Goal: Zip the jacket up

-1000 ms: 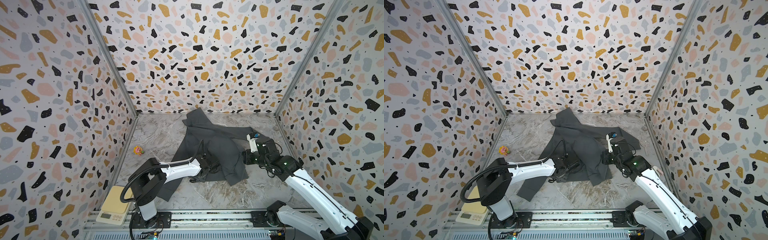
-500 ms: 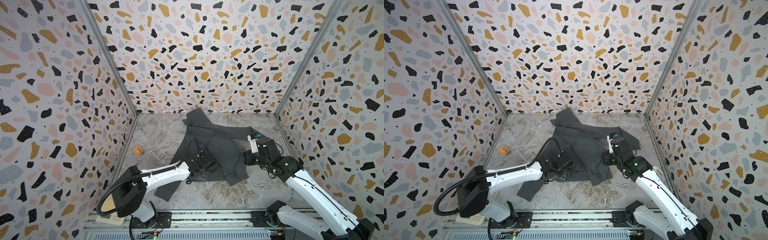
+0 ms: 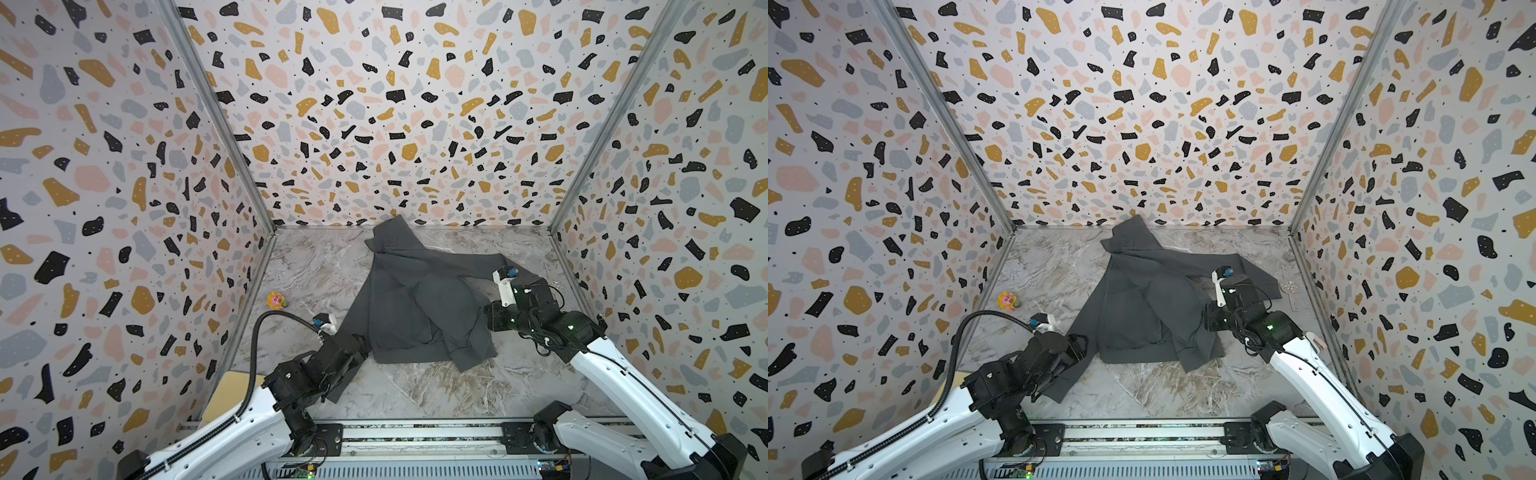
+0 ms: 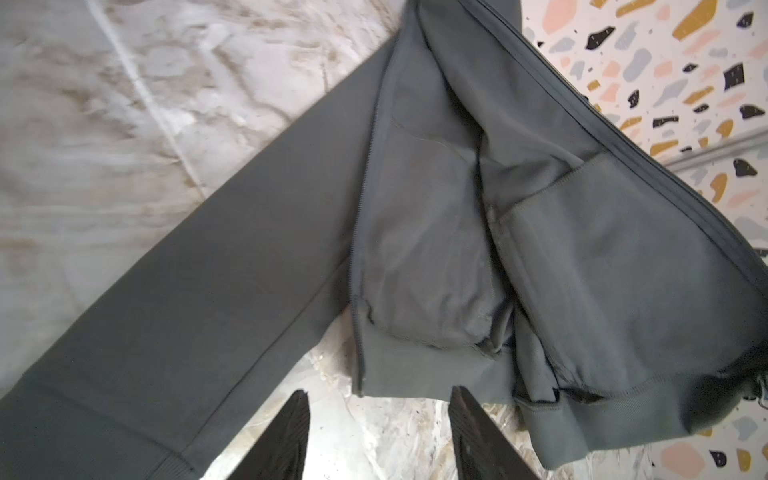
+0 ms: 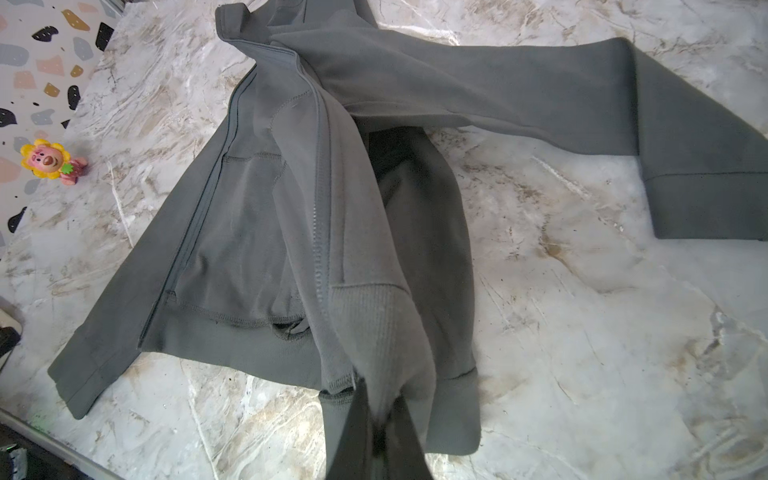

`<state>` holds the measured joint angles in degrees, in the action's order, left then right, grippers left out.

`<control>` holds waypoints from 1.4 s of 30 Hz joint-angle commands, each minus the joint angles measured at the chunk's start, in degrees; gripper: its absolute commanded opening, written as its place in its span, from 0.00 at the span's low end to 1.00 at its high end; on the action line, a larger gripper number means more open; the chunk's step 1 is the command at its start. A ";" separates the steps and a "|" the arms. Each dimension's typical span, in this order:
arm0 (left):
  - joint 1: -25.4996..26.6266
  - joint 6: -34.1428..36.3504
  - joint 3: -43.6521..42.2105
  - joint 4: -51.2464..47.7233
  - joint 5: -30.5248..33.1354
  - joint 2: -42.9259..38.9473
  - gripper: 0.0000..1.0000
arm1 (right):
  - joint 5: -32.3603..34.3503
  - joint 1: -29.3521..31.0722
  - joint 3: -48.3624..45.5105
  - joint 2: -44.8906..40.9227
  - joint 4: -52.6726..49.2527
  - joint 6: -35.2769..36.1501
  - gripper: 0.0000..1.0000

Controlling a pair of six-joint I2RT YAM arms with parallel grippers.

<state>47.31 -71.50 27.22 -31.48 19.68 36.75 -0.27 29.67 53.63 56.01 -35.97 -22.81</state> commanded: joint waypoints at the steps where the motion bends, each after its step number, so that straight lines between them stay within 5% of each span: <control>1: -1.17 -8.04 -6.01 3.89 -4.27 -0.03 0.41 | -1.46 -0.08 0.69 -0.02 0.89 -0.21 0.00; 5: -1.16 -8.58 -7.32 8.42 -6.39 3.68 0.30 | -1.93 -0.04 0.91 -0.26 0.57 -0.50 0.00; 17: -1.21 -4.14 -3.35 17.32 -9.11 16.35 0.25 | -1.05 0.02 -0.26 -2.48 -0.77 -0.94 0.00; 29: -1.25 -2.43 -2.09 19.36 -10.81 19.66 0.19 | -0.96 0.02 -0.89 -2.57 -0.78 -0.64 0.00; 42: -1.61 -10.17 -7.88 14.98 -4.31 4.59 0.14 | -1.15 -0.01 -0.72 -2.31 -1.11 -0.40 0.00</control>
<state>46.11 -78.52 21.45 -13.65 11.84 45.04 -1.87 29.67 52.64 54.68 -36.05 -23.09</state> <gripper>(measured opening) 0.144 0.063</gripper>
